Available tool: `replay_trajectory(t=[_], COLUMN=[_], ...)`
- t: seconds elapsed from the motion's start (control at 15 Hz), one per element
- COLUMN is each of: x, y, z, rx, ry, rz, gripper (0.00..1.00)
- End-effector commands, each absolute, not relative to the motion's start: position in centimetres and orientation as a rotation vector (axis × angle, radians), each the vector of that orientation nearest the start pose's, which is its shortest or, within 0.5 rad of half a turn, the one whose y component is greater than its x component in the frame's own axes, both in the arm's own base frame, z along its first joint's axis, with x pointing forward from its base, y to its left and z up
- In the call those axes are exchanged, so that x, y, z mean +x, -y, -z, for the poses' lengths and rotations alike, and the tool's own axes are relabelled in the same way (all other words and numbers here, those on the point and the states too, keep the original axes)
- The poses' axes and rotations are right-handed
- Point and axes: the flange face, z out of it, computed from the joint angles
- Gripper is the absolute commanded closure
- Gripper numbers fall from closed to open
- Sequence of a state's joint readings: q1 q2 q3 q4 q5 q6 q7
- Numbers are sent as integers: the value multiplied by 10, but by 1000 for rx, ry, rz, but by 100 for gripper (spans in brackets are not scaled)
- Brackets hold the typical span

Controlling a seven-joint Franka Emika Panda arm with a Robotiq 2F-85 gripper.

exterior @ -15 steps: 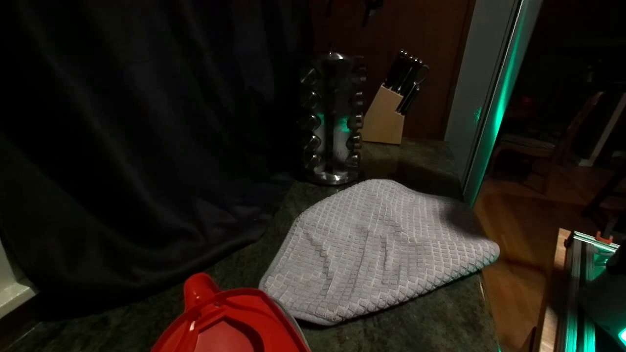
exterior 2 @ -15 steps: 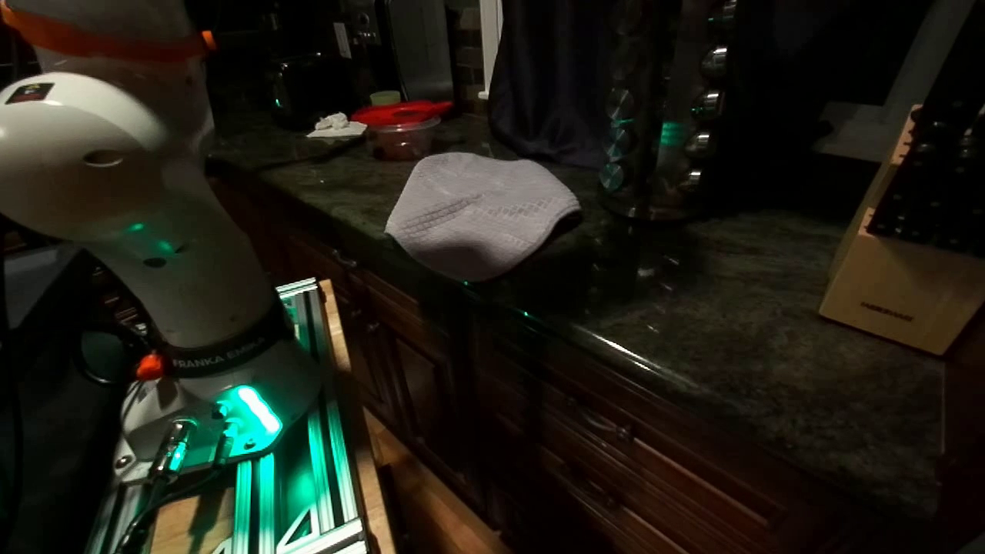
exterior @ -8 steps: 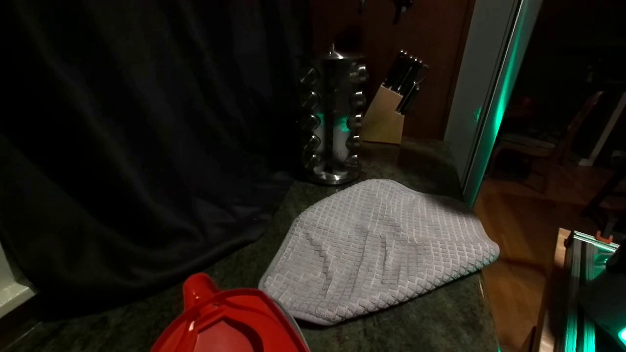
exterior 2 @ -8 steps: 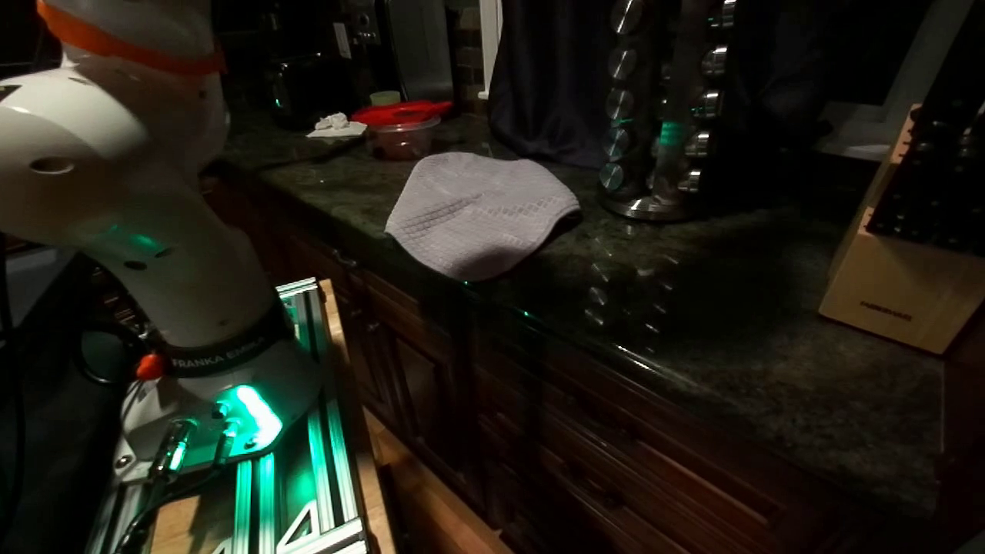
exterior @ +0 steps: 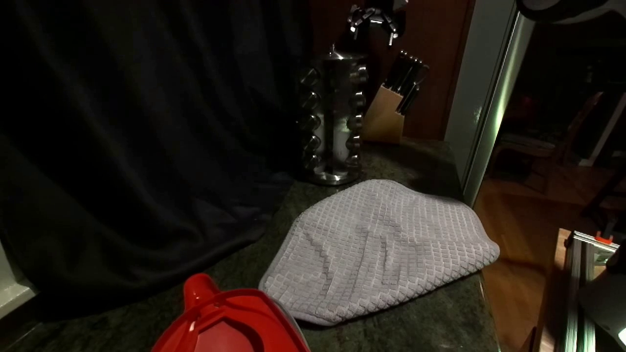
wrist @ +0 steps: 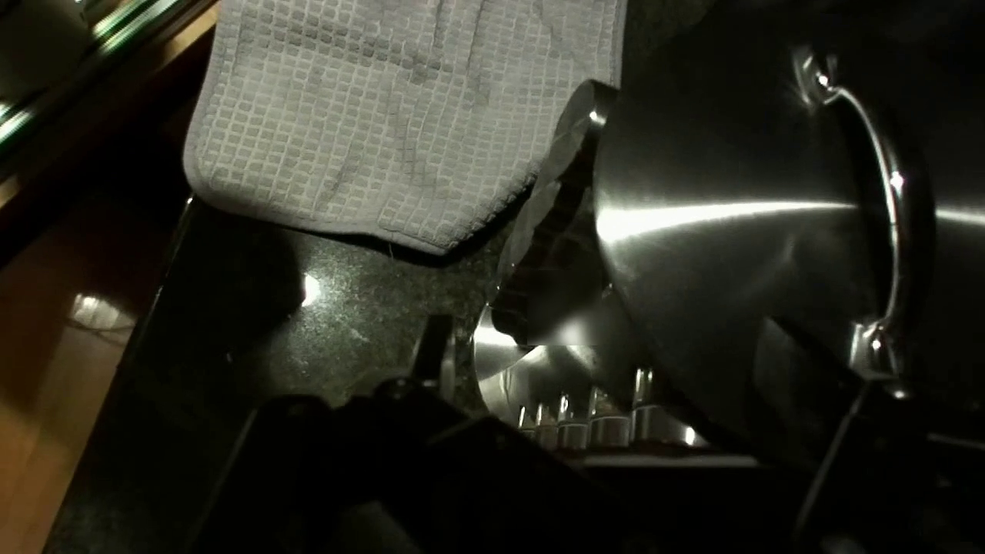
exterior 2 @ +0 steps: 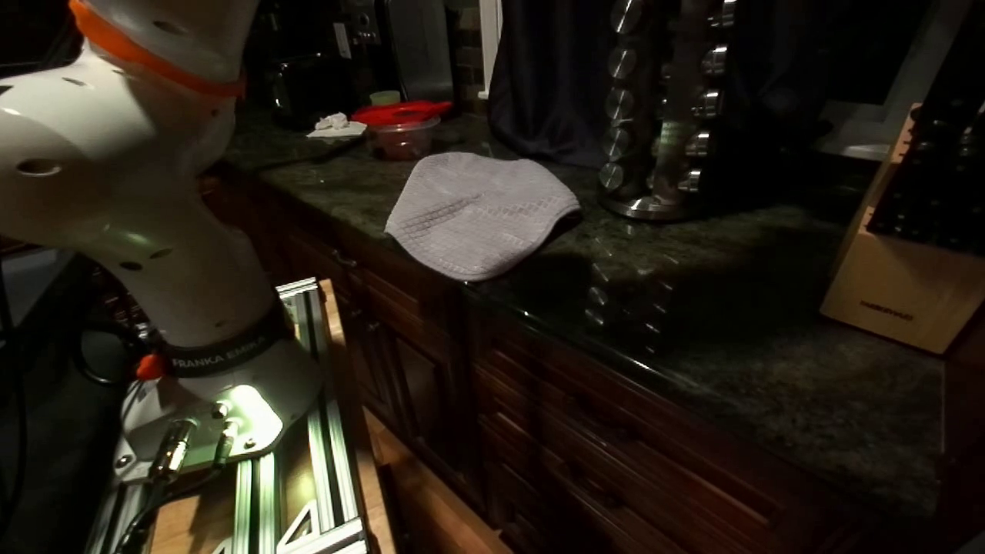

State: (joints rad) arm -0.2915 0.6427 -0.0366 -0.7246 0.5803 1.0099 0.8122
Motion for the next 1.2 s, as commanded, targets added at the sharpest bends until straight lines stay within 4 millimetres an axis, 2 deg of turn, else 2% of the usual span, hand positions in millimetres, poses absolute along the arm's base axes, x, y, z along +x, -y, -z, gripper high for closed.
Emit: replay_trajectory(t=[0.0, 0.27, 0.47, 0.8, 1.13], x=[651, 651, 660, 686, 693], y=[142, 157, 162, 157, 148], z=[-596, -614, -615, -594, -561], rx=[-2288, -2258, -2248, -2242, -2282], ry=[-1268, -1360, -1402, -1419, -1413], rz=[-602, -488, -391, -285, -397], gripper=[0, 0, 0, 0, 0])
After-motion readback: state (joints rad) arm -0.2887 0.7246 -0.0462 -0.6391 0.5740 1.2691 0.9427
